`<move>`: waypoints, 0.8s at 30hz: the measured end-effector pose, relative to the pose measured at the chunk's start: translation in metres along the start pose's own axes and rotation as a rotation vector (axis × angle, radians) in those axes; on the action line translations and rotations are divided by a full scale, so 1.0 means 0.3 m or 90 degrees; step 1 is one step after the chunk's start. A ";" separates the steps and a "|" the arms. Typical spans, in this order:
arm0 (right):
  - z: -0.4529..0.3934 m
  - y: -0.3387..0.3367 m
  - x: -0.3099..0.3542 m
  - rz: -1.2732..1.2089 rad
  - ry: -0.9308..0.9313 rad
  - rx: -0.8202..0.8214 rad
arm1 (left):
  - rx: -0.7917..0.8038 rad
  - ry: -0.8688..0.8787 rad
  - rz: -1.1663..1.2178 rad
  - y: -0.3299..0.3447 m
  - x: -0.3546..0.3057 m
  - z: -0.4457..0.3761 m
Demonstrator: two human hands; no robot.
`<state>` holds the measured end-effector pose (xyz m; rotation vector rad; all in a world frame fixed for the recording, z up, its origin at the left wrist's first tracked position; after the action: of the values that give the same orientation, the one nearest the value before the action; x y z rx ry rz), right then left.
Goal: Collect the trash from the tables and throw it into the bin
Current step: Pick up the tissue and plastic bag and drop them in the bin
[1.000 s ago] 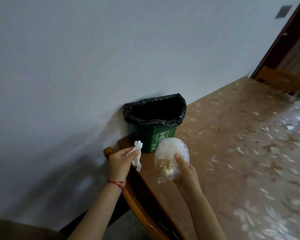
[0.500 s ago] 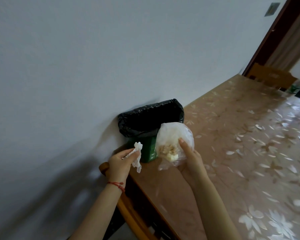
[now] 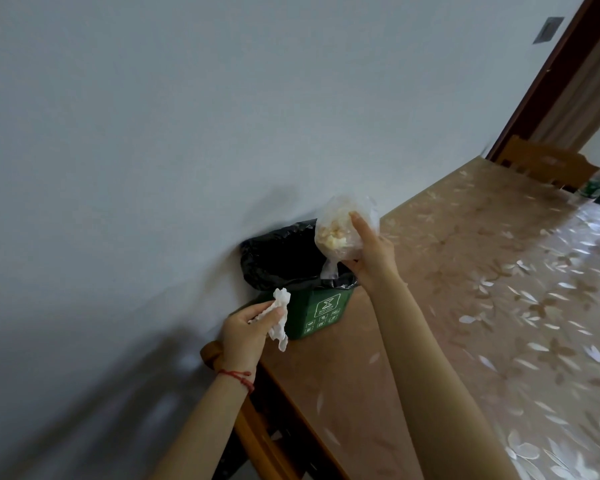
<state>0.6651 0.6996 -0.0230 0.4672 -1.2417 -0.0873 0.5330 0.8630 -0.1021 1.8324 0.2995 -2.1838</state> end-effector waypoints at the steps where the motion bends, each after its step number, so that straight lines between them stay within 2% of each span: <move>1: -0.012 0.004 -0.006 0.009 0.006 -0.010 | 0.000 -0.001 0.003 -0.002 0.000 -0.002; 5: -0.043 -0.001 -0.045 0.008 0.026 -0.031 | -0.005 0.006 -0.008 -0.004 -0.006 -0.009; 10: -0.035 -0.014 -0.079 0.025 0.046 -0.007 | -0.011 0.012 -0.006 -0.010 -0.013 -0.007; 15: 0.024 -0.041 -0.099 0.114 0.003 -0.018 | -0.016 0.020 -0.024 -0.022 -0.018 -0.004; 20: 0.109 -0.027 -0.144 0.381 -0.089 -0.007 | -0.025 0.021 -0.031 -0.033 -0.017 0.002; 24: 0.177 -0.004 -0.219 0.753 -0.200 0.029 | -0.041 0.015 -0.018 -0.043 -0.012 0.013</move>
<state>0.5944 0.7036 -0.0691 -0.3081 -1.6587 0.8986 0.5255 0.8740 -0.0981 1.8313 0.3977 -2.1460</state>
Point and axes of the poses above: each hand's wrist, its own z-axis away from the middle knuckle, its own y-axis out of the palm, x = y × z, the point moved 4 cm from there along -z, towards the middle knuckle, and after that the axes turned 14 degrees about x, right-handed, at the moved point
